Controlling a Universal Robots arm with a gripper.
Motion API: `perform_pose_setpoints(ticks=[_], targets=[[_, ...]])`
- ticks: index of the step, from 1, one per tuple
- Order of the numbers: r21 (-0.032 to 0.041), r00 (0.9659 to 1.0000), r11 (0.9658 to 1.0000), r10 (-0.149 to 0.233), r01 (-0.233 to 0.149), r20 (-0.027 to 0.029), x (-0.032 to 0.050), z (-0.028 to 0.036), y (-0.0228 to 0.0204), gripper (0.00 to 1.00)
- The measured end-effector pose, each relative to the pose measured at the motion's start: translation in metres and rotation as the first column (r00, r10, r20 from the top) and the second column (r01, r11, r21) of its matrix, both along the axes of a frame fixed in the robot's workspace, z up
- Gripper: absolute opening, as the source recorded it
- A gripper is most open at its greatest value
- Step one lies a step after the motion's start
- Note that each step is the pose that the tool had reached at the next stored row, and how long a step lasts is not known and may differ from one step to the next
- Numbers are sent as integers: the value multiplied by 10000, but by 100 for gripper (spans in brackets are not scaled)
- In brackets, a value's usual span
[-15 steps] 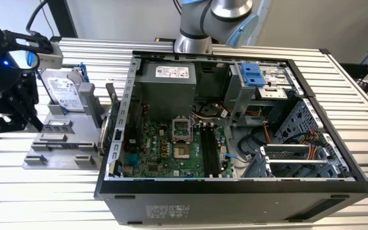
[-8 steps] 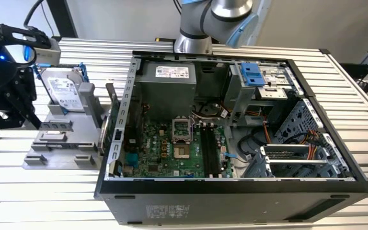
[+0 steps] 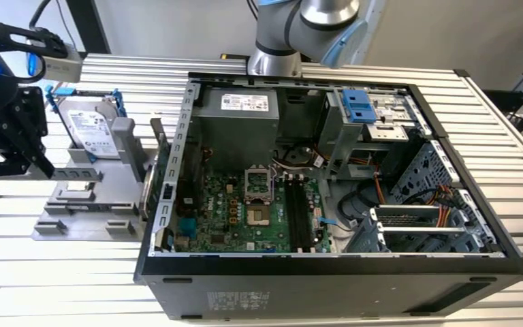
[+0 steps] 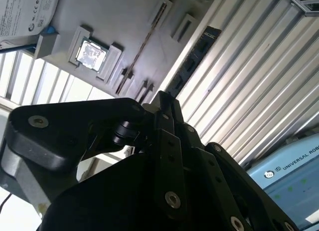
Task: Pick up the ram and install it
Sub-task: 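Pick up the ram and move it above insertion slot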
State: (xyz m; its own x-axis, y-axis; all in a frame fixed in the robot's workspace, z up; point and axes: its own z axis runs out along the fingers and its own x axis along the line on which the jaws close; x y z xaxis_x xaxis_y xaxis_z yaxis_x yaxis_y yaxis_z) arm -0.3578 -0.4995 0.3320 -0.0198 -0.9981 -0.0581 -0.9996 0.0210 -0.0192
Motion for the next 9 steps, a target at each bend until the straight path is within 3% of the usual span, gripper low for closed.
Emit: perform_pose_setpoints(ticks=[9], targets=[[1, 10000, 10000, 0, 0, 0, 0, 149, 0, 0]])
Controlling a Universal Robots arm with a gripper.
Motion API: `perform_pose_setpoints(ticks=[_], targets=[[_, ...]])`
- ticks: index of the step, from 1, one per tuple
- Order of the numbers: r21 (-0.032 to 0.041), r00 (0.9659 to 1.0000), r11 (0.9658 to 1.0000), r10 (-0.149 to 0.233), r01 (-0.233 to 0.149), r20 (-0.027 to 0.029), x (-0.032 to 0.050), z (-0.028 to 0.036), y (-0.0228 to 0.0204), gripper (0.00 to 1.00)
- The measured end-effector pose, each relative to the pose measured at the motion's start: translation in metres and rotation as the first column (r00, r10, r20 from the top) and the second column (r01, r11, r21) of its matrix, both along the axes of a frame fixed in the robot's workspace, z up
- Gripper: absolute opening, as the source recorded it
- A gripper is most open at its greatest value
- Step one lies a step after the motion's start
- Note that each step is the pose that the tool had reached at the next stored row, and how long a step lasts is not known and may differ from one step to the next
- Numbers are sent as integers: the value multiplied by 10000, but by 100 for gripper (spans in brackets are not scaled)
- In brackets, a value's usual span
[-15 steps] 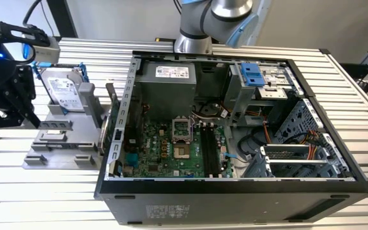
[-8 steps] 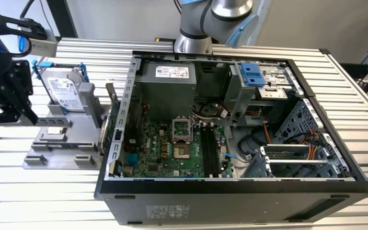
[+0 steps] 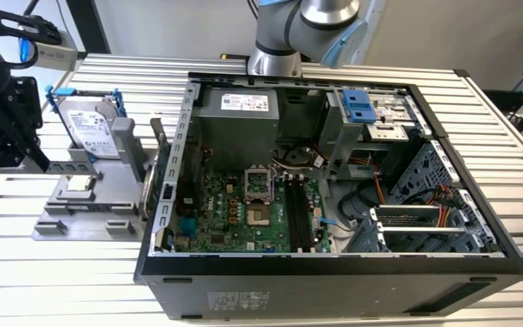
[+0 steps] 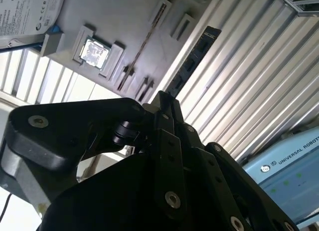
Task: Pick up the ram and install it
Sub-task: 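Pick up the ram and move it above insertion slot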
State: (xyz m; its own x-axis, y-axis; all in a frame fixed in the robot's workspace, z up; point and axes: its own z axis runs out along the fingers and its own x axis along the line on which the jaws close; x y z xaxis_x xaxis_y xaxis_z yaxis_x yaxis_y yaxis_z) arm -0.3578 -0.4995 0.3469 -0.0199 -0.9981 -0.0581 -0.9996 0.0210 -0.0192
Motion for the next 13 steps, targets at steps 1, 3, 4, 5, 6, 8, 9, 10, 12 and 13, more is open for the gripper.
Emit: perform_pose_setpoints(ticks=[1, 3, 4, 5, 6, 8, 9, 10, 12, 13], targets=[[-1, 10000, 10000, 0, 0, -1, 0, 18, 0, 0], [0, 10000, 10000, 0, 0, 0, 0, 52, 0, 0], [0, 10000, 10000, 0, 0, 0, 0, 69, 0, 0], [0, 10000, 10000, 0, 0, 0, 0, 85, 0, 0], [0, 10000, 10000, 0, 0, 0, 0, 102, 0, 0], [0, 10000, 10000, 0, 0, 0, 0, 137, 0, 0], [-1, 10000, 10000, 0, 0, -1, 0, 155, 0, 0], [-1, 10000, 10000, 0, 0, -1, 0, 171, 0, 0], [0, 10000, 10000, 0, 0, 0, 0, 203, 0, 0], [0, 10000, 10000, 0, 0, 0, 0, 219, 0, 0]])
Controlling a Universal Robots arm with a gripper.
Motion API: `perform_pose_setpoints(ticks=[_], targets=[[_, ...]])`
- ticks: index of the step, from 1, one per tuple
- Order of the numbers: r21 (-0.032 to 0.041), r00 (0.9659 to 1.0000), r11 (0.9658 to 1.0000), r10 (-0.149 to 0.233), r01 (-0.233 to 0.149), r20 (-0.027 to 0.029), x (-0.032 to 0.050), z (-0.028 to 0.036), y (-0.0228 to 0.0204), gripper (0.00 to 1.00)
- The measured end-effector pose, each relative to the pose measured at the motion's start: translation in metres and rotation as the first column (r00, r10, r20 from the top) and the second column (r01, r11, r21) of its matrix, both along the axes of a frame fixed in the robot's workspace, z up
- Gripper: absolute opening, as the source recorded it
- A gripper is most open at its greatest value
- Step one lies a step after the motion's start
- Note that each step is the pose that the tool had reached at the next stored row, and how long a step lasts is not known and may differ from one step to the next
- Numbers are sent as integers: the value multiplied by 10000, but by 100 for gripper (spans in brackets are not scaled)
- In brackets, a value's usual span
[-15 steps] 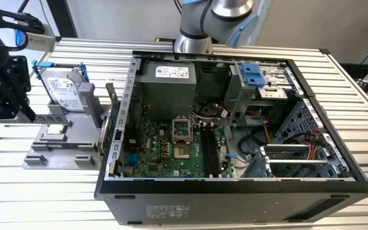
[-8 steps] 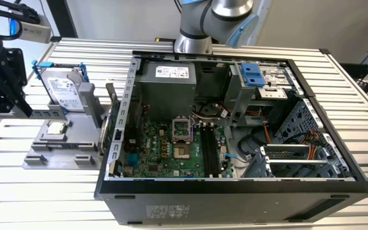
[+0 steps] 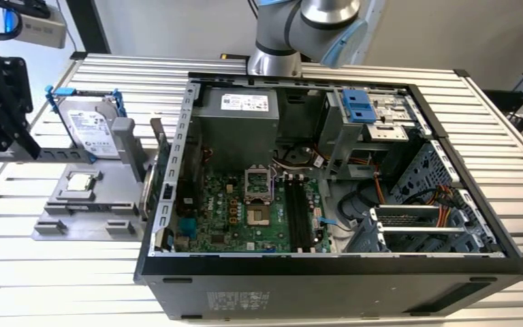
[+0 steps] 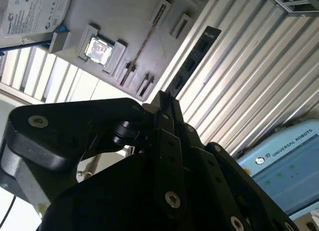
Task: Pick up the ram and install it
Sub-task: 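Pick up the ram and move it above insertion slot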
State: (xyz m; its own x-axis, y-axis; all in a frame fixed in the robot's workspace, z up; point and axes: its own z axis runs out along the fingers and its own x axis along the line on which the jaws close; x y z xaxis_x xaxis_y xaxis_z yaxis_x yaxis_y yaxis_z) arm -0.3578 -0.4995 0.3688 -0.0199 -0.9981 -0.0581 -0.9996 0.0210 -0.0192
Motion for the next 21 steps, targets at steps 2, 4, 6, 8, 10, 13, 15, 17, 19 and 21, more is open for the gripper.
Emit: perform_pose_setpoints(ticks=[2, 4, 6, 8, 10, 13, 15, 17, 19, 21], targets=[[-1, 10000, 10000, 0, 0, 0, 0, 33, 0, 0], [0, 10000, 10000, 0, 0, 0, 0, 63, 0, 0], [0, 10000, 10000, 0, 0, 1, 0, 94, 0, 0], [0, 10000, 10000, 0, 0, 0, 0, 124, 0, 0], [-1, 10000, 10000, 0, 0, -1, 0, 155, 0, 0], [-1, 10000, 10000, 0, 0, 0, 0, 201, 0, 0], [0, 10000, 10000, 0, 0, 0, 0, 230, 0, 0], [0, 10000, 10000, 0, 0, 0, 0, 261, 0, 0], [0, 10000, 10000, 2, -2, 0, 1, 292, -1, 0], [0, 10000, 10000, 2, -2, 1, 1, 321, -1, 0]])
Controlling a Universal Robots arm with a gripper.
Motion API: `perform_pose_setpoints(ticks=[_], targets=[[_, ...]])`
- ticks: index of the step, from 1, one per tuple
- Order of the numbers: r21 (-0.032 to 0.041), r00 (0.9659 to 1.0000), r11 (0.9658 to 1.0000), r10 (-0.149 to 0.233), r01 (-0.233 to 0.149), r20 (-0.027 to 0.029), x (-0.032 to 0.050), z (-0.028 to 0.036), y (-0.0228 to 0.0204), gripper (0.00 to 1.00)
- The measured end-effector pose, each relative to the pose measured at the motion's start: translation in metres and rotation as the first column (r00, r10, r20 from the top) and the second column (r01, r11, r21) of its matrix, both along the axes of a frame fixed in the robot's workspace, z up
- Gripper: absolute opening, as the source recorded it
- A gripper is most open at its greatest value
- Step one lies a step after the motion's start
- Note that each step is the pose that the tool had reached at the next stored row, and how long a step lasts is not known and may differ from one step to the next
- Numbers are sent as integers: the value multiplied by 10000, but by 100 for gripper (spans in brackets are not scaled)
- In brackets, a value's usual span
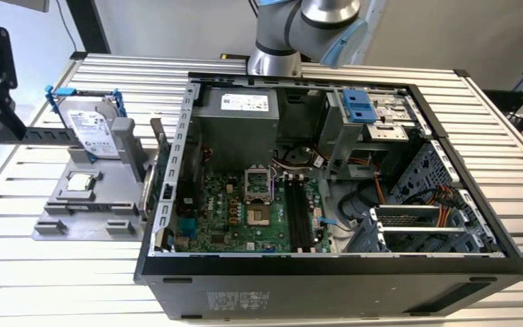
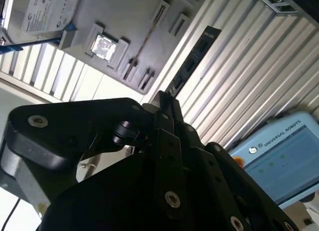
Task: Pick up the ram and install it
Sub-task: 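Pick up the ram and move it above insertion slot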
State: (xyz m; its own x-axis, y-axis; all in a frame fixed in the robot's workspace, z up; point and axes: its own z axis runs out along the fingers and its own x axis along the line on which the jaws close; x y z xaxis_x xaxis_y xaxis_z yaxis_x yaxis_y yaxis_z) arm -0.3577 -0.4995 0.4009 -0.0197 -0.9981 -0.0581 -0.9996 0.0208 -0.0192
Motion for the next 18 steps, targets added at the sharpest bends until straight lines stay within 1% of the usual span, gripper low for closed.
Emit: perform_pose_setpoints(ticks=[18], targets=[[0, 10000, 10000, -2, 2, -1, -1, 287, 1, 0]])
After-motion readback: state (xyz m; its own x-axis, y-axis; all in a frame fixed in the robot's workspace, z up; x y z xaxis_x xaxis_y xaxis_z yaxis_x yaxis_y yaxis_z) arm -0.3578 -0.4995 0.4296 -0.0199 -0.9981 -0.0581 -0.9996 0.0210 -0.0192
